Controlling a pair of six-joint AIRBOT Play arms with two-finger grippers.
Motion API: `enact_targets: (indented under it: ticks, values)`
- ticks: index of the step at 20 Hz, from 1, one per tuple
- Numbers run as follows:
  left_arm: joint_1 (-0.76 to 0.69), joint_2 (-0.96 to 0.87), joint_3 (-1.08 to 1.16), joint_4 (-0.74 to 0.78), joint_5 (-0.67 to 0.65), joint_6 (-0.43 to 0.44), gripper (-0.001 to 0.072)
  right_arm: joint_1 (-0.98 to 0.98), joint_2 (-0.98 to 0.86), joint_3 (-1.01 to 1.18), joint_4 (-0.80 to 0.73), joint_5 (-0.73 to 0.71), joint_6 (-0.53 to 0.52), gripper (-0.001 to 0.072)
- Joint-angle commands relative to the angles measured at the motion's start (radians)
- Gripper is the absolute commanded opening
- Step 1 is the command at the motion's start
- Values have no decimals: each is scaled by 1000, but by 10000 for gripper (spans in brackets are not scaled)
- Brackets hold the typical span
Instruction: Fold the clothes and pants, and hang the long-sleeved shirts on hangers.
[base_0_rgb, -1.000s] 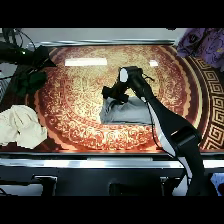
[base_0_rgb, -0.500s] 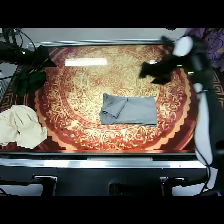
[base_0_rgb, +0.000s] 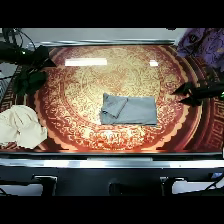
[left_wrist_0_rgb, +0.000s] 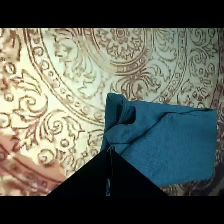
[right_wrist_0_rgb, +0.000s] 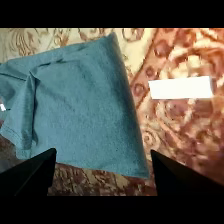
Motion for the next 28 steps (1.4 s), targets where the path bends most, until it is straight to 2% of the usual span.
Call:
enact_targets:
  ticks: [1,5,7,10,12,14,17,18,20,22,24,28]
  values:
    - [1,0,0,0,0,2,17,-8,-29,-232,148,-133,-170,658]
    - [1,0,0,0,0,3,17,64,-121,-260,159,-178,-213,653]
    - [1,0,0,0,0,3,17,98,-142,-260,159,-230,-213,594]
    - [1,0,0,0,0,3,17,139,-159,-260,163,-278,-212,579]
    - [1,0,0,0,0,3,17,164,-164,-260,160,-285,-211,527]
    - [1,0,0,0,0,3,17,177,-165,-260,158,-280,-204,373]
    - [1,-1,0,0,0,3,17,187,-164,-260,164,-237,-200,86]
    - [1,-2,0,0,0,3,17,187,-164,-260,186,-219,-200,35]
    - [1,-2,0,0,0,3,17,187,-151,-231,227,-195,-166,34]
    - [1,-2,0,0,0,3,17,187,-125,-136,196,-195,-73,33]
    - [1,-2,0,0,0,3,17,187,-120,29,91,-168,68,34]
    - [1,-2,0,0,-1,4,17,186,-120,352,-120,-114,278,34]
